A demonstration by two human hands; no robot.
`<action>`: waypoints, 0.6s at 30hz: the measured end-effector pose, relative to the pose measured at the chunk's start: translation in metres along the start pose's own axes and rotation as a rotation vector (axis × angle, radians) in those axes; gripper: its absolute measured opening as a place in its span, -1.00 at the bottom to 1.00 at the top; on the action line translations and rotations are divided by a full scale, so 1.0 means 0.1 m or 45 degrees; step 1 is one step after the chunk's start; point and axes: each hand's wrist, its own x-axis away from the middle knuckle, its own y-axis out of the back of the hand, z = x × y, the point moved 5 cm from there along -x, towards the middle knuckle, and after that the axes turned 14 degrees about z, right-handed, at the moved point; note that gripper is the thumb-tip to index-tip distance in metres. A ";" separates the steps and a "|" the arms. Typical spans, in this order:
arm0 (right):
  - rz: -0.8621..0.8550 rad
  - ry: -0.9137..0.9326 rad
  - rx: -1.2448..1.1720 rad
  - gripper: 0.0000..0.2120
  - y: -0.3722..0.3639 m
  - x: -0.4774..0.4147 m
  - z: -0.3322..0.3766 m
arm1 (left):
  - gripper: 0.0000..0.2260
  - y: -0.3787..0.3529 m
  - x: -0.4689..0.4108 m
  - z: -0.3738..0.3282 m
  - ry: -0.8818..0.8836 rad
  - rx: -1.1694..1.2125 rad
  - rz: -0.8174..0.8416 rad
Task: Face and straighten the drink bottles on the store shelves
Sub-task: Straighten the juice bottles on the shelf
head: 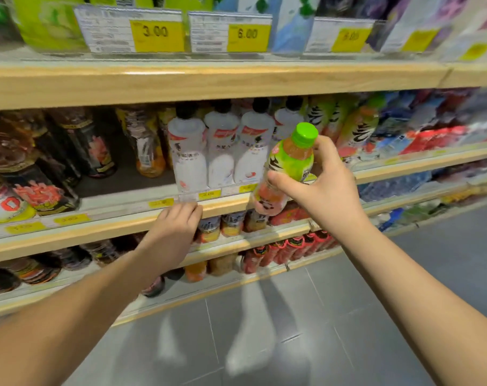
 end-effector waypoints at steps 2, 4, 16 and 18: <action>0.005 0.002 0.000 -0.42 0.18 0.00 -0.16 | -0.46 0.05 -0.13 -0.19 0.028 0.038 0.003; 0.028 -0.003 0.006 -0.42 0.36 -0.02 -0.33 | -0.46 0.10 -0.25 -0.38 0.053 0.066 0.012; 0.102 -0.048 -0.003 -0.40 0.98 -0.32 -0.93 | -0.46 0.39 -0.85 -1.15 0.035 0.143 -0.050; 0.108 -0.058 -0.001 -0.39 1.00 -0.38 -0.97 | -0.45 0.42 -0.98 -1.27 0.029 0.141 -0.070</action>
